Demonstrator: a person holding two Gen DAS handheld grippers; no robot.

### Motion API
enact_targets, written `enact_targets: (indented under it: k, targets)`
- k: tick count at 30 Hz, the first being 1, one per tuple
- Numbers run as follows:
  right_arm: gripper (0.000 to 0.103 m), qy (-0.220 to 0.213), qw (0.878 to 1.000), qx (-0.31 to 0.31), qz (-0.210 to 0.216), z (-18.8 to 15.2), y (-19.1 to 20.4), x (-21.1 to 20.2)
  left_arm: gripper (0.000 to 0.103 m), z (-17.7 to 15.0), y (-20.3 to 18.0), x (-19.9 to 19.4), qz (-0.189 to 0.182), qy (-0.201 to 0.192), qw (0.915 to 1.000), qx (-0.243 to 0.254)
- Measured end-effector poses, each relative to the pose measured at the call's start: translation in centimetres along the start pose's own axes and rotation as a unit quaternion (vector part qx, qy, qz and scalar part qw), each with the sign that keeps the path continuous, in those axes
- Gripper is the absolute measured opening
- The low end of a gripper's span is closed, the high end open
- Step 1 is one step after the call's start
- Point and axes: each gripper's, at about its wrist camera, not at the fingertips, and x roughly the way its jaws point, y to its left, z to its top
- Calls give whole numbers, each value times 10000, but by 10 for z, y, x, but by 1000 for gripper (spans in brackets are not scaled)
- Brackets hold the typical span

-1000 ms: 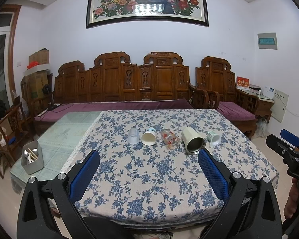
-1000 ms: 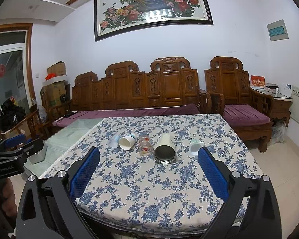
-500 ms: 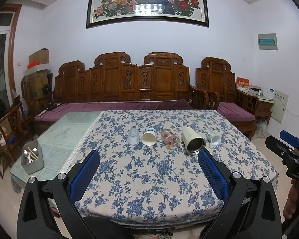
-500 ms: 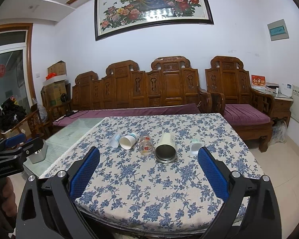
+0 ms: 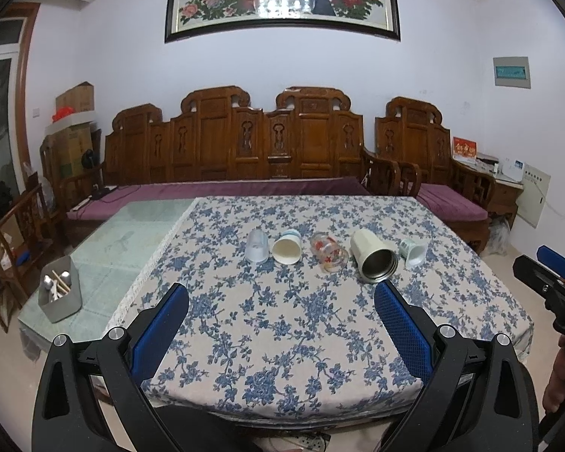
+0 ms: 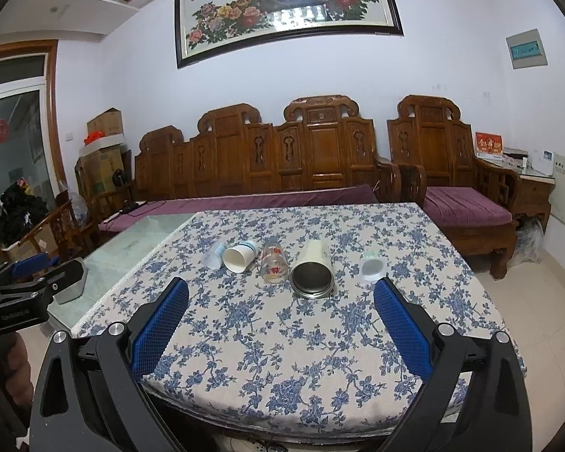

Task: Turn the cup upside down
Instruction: 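Move the left gripper toward the clear plastic cup and open it around it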

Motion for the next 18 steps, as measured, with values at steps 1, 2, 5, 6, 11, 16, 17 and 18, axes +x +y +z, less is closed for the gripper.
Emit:
enact_targets:
  k: [1, 2, 5, 6, 11, 16, 17, 18]
  targets:
    - [99, 23, 10000, 12, 7, -1, -1, 3, 95, -1, 1, 4, -2, 37, 10000, -3]
    - [99, 57, 10000, 21, 14, -2, -2, 7, 95, -1, 2, 7, -6, 68, 10000, 1]
    - [99, 130, 9999, 48, 40, -3, -6, 17, 95, -2, 5, 20, -18, 169, 9999, 1]
    - [99, 175, 9998, 41, 71, -2, -7, 24, 95, -1, 7, 25, -34, 206, 9998, 2]
    - [99, 296, 9994, -27, 188, 2, -10, 50, 95, 5, 12, 50, -100, 428, 9990, -14]
    - [99, 432, 9984, -152, 345, 9, -8, 83, 95, 14, 19, 84, -60, 656, 9978, 48]
    - [99, 471, 9981, -173, 370, 11, -7, 89, 95, 16, 21, 92, -94, 716, 9974, 49]
    - [99, 524, 9976, -188, 407, 12, -7, 98, 95, 17, 22, 99, -96, 765, 9970, 71]
